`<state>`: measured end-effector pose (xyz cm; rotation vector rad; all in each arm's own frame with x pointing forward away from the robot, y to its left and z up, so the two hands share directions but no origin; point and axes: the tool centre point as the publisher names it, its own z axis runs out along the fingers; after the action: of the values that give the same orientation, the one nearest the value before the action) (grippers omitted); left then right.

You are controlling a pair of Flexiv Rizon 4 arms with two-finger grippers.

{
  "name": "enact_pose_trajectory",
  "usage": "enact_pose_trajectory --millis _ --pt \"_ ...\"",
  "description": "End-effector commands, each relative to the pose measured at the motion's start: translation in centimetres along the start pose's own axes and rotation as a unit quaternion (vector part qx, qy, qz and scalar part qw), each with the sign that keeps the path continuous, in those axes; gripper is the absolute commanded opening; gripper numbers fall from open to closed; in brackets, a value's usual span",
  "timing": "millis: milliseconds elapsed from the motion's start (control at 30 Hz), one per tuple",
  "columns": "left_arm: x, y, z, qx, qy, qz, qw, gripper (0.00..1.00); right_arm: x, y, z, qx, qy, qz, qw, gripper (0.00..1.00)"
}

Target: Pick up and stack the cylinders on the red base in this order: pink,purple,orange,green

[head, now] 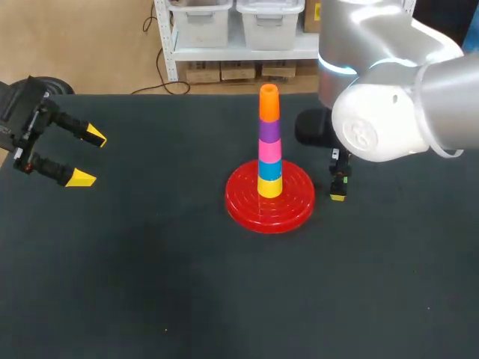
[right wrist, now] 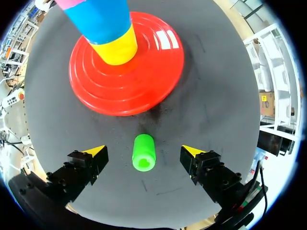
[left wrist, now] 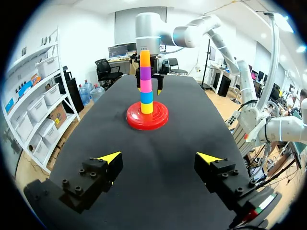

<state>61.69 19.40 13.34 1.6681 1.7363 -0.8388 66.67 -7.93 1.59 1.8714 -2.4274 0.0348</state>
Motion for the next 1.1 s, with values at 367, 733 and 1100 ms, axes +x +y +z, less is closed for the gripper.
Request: enact_pose_trajectory --millis 367,733,1100 --pt "0.12 -0.08 0.00 -0.001 -0.002 0.002 1.000 1.00 -0.20 -0.04 0.50 -0.006 -0.003 -0.003 1.000 0.00" --pt "0.12 -0.08 0.00 -0.001 -0.002 0.002 1.000 1.00 -0.31 0.10 0.52 -0.010 -0.005 -0.006 1.000 0.00" --pt "0.12 -0.08 0.00 -0.001 -0.002 0.002 1.000 1.00 -0.05 0.48 0.09 -0.009 -0.006 -0.003 1.000 0.00"
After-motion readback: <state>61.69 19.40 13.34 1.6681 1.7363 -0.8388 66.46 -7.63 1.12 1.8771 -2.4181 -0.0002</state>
